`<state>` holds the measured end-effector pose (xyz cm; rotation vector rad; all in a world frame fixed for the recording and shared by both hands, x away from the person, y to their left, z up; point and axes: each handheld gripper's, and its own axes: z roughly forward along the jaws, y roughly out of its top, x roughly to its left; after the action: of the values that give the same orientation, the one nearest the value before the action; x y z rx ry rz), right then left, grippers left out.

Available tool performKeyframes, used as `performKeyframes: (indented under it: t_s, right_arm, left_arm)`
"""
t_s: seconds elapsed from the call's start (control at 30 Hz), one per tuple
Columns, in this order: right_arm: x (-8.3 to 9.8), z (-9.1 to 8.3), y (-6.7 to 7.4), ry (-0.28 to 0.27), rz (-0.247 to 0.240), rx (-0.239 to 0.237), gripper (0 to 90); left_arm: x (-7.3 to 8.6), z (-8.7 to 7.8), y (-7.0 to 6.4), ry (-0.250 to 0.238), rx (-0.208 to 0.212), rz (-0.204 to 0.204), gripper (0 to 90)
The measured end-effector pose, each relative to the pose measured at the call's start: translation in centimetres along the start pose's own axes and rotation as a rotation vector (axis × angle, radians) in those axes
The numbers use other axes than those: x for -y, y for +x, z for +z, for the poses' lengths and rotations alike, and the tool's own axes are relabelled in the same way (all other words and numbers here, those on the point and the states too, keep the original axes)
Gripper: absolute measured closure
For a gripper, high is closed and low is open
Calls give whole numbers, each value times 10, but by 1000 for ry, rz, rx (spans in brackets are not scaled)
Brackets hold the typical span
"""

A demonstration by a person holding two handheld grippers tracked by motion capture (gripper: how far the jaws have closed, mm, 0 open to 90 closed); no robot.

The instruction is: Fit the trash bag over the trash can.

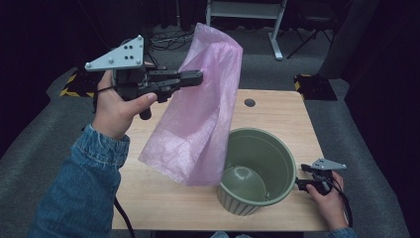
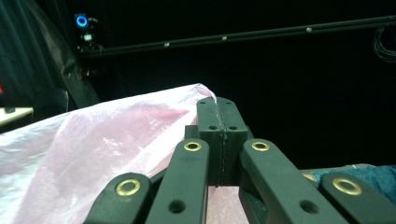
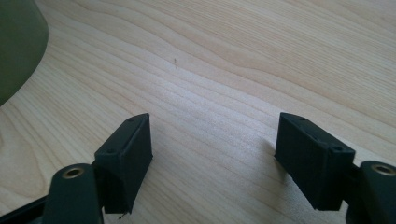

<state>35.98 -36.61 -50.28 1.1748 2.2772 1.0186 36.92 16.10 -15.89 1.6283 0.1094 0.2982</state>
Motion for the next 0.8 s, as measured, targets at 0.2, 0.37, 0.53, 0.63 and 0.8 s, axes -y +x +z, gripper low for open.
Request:
performKeyframes:
  t_s: [0.2,0.37,0.53,0.63,0.8]
  right_arm:
    - [0,0,1,-2,-2,-2,282]
    - [0,0,0,-1,-3,-2,282]
    - [0,0,0,-2,-5,-2,282]
    - [0,0,1,-4,-6,-5,282]
    - [0,0,1,-3,-7,-5,282]
  left_arm:
    - [6,26,1,27,25,-1,900]
    - [14,52,4,34,43,-3,900]
    - [17,72,2,35,68,8,900]
    - [19,79,2,37,75,7,900]
    - [23,97,2,50,78,18,900]
